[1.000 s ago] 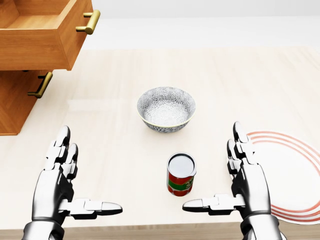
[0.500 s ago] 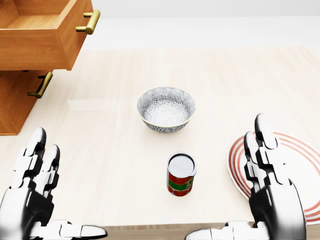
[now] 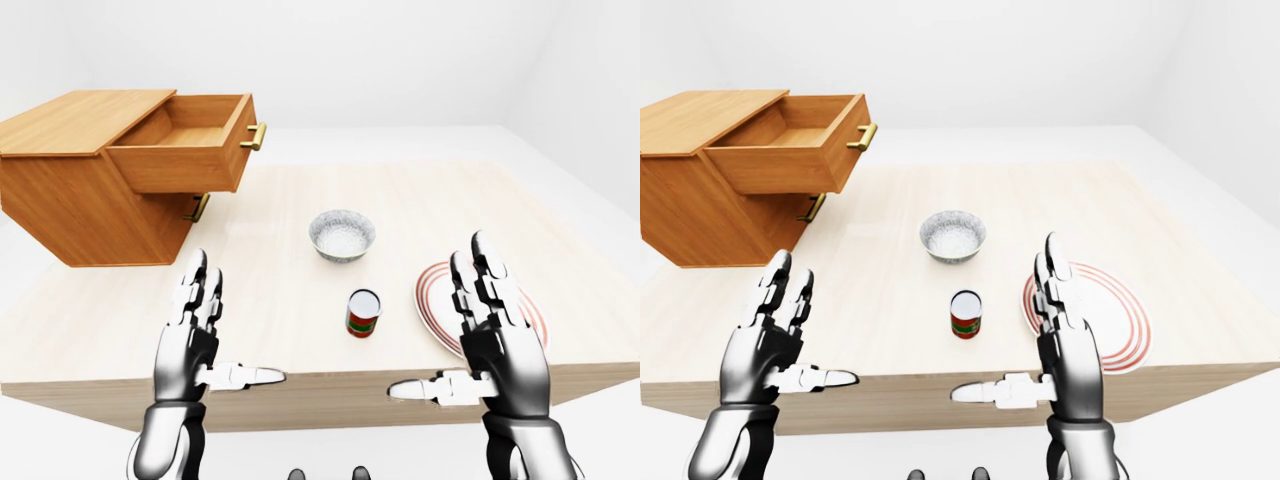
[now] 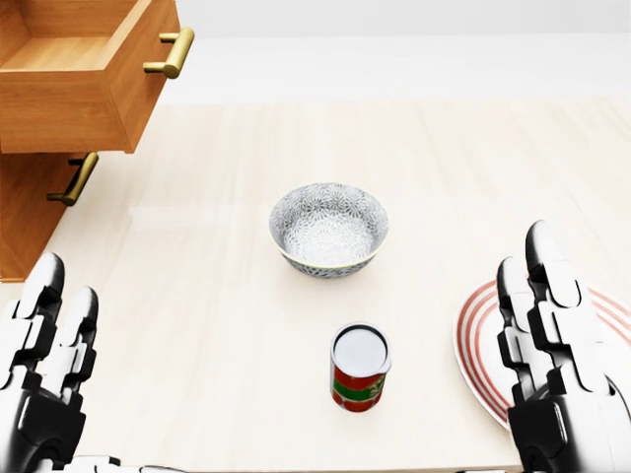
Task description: Put the ketchup in the top drawer of the cabinet.
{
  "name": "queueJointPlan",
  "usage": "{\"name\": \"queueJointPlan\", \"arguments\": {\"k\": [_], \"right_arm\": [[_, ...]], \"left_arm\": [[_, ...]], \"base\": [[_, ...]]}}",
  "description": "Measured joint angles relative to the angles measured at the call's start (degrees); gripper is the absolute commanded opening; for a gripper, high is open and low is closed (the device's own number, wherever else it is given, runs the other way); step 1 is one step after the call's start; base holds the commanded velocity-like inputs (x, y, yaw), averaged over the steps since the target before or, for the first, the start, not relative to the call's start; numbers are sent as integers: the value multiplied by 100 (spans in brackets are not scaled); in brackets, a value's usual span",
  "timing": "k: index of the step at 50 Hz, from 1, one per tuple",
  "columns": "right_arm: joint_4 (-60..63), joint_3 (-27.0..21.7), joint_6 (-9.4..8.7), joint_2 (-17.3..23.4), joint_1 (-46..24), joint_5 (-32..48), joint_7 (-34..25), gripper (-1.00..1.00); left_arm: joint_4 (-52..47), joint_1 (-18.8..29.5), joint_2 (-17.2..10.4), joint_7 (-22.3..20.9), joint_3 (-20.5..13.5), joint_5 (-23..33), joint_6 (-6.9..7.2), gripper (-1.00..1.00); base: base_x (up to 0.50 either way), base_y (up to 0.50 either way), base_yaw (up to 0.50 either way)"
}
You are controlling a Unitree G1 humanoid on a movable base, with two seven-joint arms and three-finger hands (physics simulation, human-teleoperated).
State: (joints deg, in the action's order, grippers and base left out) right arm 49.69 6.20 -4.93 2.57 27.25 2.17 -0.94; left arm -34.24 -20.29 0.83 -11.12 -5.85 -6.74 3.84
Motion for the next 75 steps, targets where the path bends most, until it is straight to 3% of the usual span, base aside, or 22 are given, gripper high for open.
{"name": "queueJointPlan", "arguments": {"k": [7, 19, 29, 43, 48, 54, 75], "right_arm": [[23, -90, 30, -29, 33, -93, -85, 100], [-22, -219, 38, -100, 13, -182, -186, 100], [-48, -301, 8, -149, -24, -214, -220, 100], [-75, -408, -7, -223, -95, -142, -140, 100], [-84, -418, -7, -223, -104, -48, -106, 100], [-88, -412, -7, -234, -109, 9, -86, 100], [-176, -394, -7, -232, -135, 55, -66, 100]], "left_arm": [[13, -19, 10, -31, -33, -31, -55, 100], [-101, -18, 15, -62, -106, -89, 39, 100], [-51, 7, 30, -83, -133, -100, -11, 100], [-33, -3, 32, -82, -146, -106, -21, 100], [-27, 2, 45, -83, -140, -111, -21, 100], [-112, 14, 31, -69, -158, -121, 78, 100], [-53, 36, 27, -77, -184, -120, 43, 100]], "base": [[50, -2, 0], [50, -2, 0], [50, -1, 0], [1, 0, 0], [0, 45, 0], [0, 50, 0], [0, 50, 0]]}}
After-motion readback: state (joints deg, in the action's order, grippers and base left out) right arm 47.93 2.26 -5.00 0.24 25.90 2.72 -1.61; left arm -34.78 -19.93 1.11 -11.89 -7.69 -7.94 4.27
